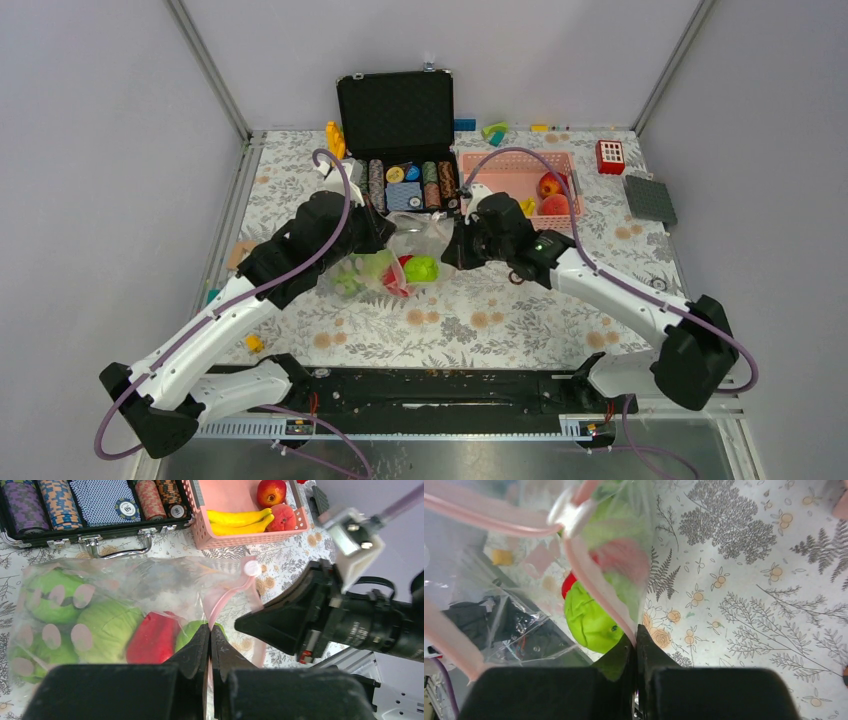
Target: Place the food in the zip-top bag and seal the zipper
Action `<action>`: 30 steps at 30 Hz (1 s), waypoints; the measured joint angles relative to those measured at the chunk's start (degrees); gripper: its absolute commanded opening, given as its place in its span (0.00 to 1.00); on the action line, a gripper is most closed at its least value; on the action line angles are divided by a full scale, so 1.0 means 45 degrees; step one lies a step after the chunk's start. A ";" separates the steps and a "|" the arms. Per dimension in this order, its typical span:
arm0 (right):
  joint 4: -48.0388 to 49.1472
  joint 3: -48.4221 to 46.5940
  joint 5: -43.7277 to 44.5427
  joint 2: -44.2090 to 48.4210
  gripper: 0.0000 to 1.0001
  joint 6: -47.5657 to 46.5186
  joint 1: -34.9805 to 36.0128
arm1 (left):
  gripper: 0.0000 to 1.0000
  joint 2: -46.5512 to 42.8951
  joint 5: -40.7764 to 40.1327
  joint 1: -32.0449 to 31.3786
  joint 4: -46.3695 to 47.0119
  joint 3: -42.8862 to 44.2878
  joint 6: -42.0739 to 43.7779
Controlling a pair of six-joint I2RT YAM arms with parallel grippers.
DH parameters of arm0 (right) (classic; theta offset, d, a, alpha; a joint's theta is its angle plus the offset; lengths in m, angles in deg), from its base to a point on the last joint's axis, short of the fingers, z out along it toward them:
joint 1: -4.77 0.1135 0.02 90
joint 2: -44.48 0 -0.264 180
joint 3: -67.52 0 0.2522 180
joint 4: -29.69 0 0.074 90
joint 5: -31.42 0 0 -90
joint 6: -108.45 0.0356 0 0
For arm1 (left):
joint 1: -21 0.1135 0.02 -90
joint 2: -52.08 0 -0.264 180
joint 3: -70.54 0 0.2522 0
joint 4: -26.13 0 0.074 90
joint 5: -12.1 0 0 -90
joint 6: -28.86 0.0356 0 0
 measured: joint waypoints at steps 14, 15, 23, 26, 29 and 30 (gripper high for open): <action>-0.3429 -0.4619 -0.0831 0.1841 0.00 -0.1467 0.0000 | 0.00 -0.0753 0.1350 0.0000 0.0005 0.0044 0.0442; -0.3711 -0.5022 -0.0860 0.1778 0.00 -0.1574 0.0000 | 0.00 -0.0845 0.1331 0.0000 0.0005 0.0044 0.0437; -0.4979 -0.5731 -0.0738 0.1200 0.15 -0.2166 0.0000 | 0.00 -0.1020 0.1127 0.0000 -0.0355 0.0044 0.0427; -0.4974 -0.5430 -0.0714 0.1137 0.33 -0.2317 0.0000 | 0.00 -0.1117 0.0986 0.0000 -0.0554 0.0044 0.0413; -0.4974 -0.5328 -0.0622 0.1132 0.65 -0.2531 -0.0005 | 0.00 -0.1253 0.0748 0.0000 -0.0670 -0.0019 0.0325; -0.4959 -0.5328 -0.0544 0.1132 0.77 -0.2662 -0.0005 | 0.00 -0.1273 0.0607 0.0000 -0.0738 -0.0024 0.0296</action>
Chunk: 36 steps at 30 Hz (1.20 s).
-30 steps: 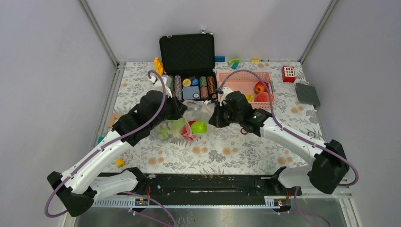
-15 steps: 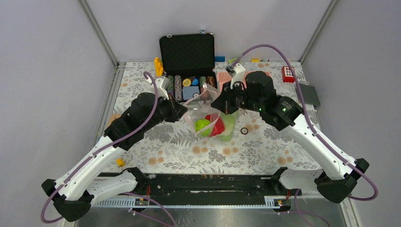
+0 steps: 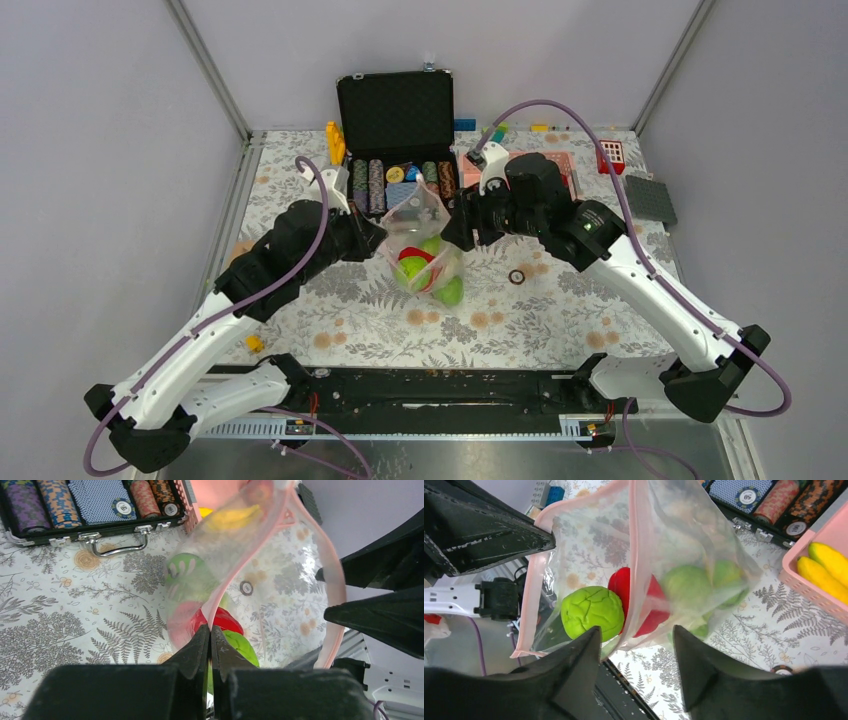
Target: Place the food in the zip-top bag and seal the zipper
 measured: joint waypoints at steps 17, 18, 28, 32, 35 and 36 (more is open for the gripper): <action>0.1141 0.0476 0.3342 -0.1151 0.95 0.0189 -0.4881 | 0.00 0.0000 -0.1836 0.0000 -0.0568 0.0000 -0.0092; 0.1132 0.0418 0.3458 -0.1661 0.93 0.0306 -0.5081 | 0.00 0.0000 -0.1899 0.0000 -0.0573 0.0015 -0.0053; 0.0272 -0.1535 0.4663 -0.7281 0.86 0.0937 -0.6164 | 0.00 -0.0029 -0.2424 0.0000 -0.0471 0.0797 0.0481; 0.0272 -0.1987 0.5251 -0.8223 0.85 0.1039 -0.6256 | 0.00 -0.0160 -0.2895 0.0000 -0.0486 0.0860 0.0617; 0.0296 -0.2084 0.5557 -0.8684 0.84 0.1209 -0.6300 | 0.00 -0.0185 -0.3206 0.0000 -0.0481 0.0889 0.0709; 0.0306 -0.2084 0.5605 -0.8820 0.84 0.1297 -0.6319 | 0.00 -0.0185 -0.3283 0.0000 -0.0491 0.0889 0.0729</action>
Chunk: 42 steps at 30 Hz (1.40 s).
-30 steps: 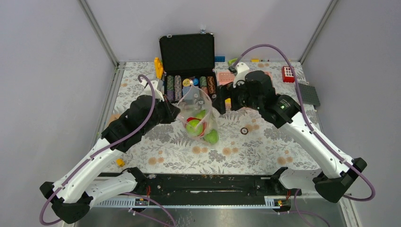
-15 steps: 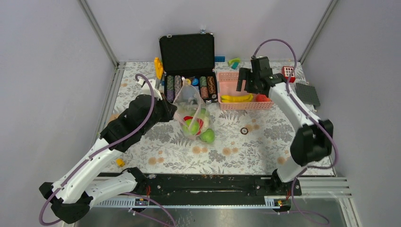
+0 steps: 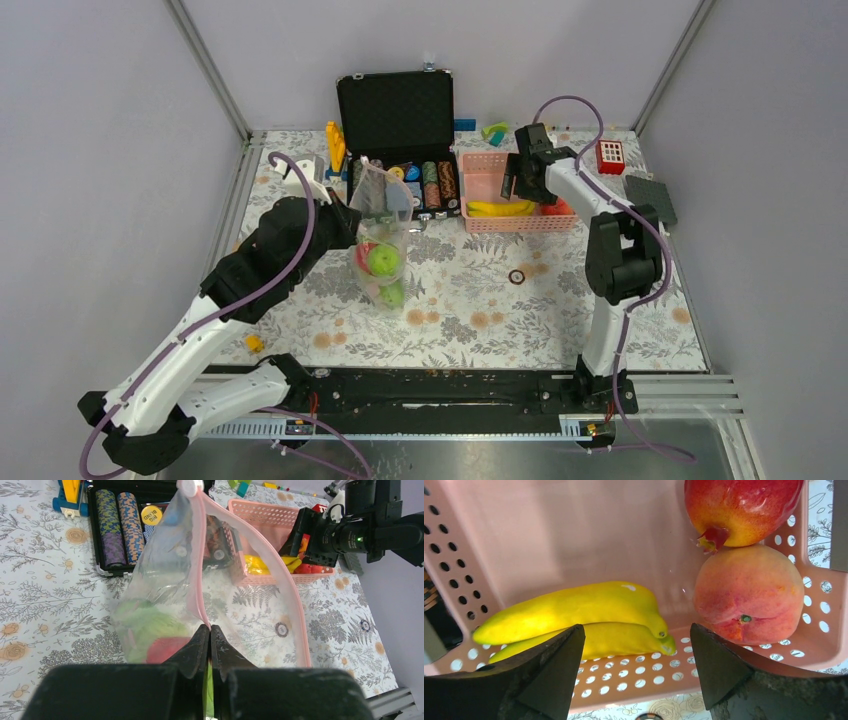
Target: Place the food in the zip-top bag and seal the zipper
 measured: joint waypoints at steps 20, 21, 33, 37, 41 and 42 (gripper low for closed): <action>0.1826 0.0248 -0.0170 -0.1821 0.28 0.2079 -0.0194 | 0.00 0.0330 0.0748 0.0000 0.0471 -0.0019 0.0121; 0.1991 0.0427 -0.0155 -0.1787 0.25 0.2210 -0.0204 | 0.00 0.0364 0.0855 0.0000 0.0539 -0.0029 0.0126; 0.2798 0.2657 0.0476 0.1627 0.10 0.1923 -0.0311 | 0.00 0.0840 0.1865 0.0000 0.1035 -0.0058 0.0117; 0.2807 0.3099 0.0874 0.4007 0.09 0.1603 -0.0311 | 0.00 0.0996 0.2016 0.0000 0.1214 -0.0063 0.0102; 0.2846 0.3444 0.0986 0.6649 0.08 0.0908 -0.0272 | 0.00 0.1282 0.2093 0.0000 0.1394 -0.0063 0.0083; 0.2934 0.3604 0.0976 0.7334 0.08 0.0631 -0.0219 | 0.00 0.1350 0.2093 0.0000 0.1428 -0.0063 0.0073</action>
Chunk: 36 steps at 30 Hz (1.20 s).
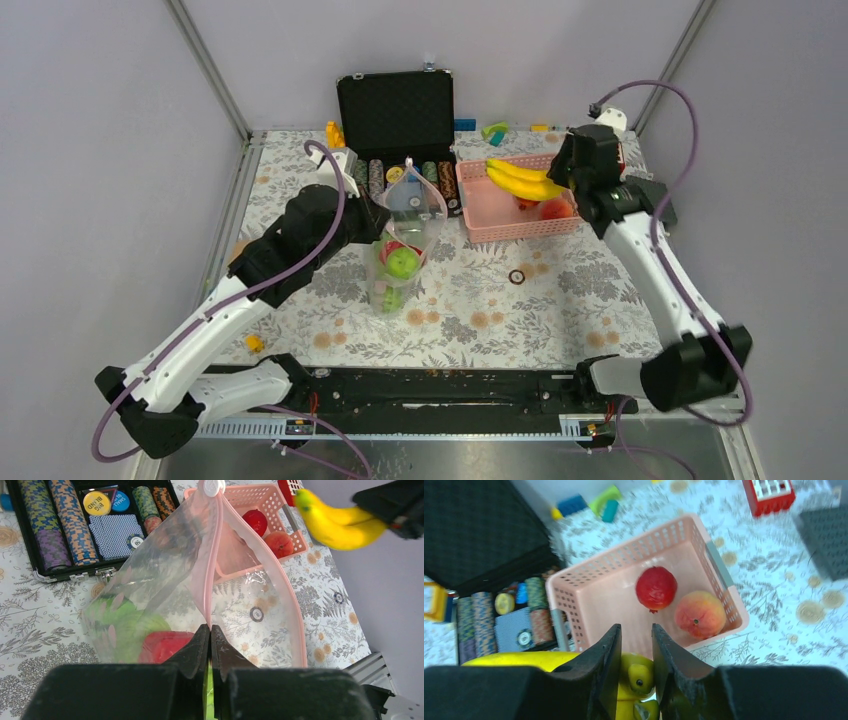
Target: Place the food in the zip-top bag and seal the zipper
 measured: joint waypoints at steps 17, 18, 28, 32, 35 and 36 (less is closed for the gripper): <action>0.1491 -0.0675 0.1239 0.3254 0.08 -0.8335 0.6727 | 0.00 0.0529 0.0617 0.0000 0.0049 0.0000 -0.0321; 0.1549 -0.0777 0.1399 0.2963 0.08 -0.8655 0.6951 | 0.00 0.0529 0.0646 0.0000 0.0044 0.0000 -0.0330; 0.2477 -0.1656 0.3657 -0.0141 0.07 -1.0093 0.8995 | 0.00 0.0529 0.1073 0.0000 0.0126 0.0019 -0.0350; 0.2934 -0.2497 0.4405 -0.1069 0.08 -1.0040 0.9690 | 0.00 0.0529 0.1263 0.0000 0.0185 0.0034 -0.0418; 0.3147 -0.2487 0.4595 -0.1282 0.11 -0.9277 0.9908 | 0.00 0.0515 0.1307 0.0000 0.0272 0.0034 -0.0568; 0.3211 -0.2404 0.4600 -0.1287 0.11 -0.8956 0.9938 | 0.00 0.0505 0.1307 0.0000 0.0287 0.0034 -0.0602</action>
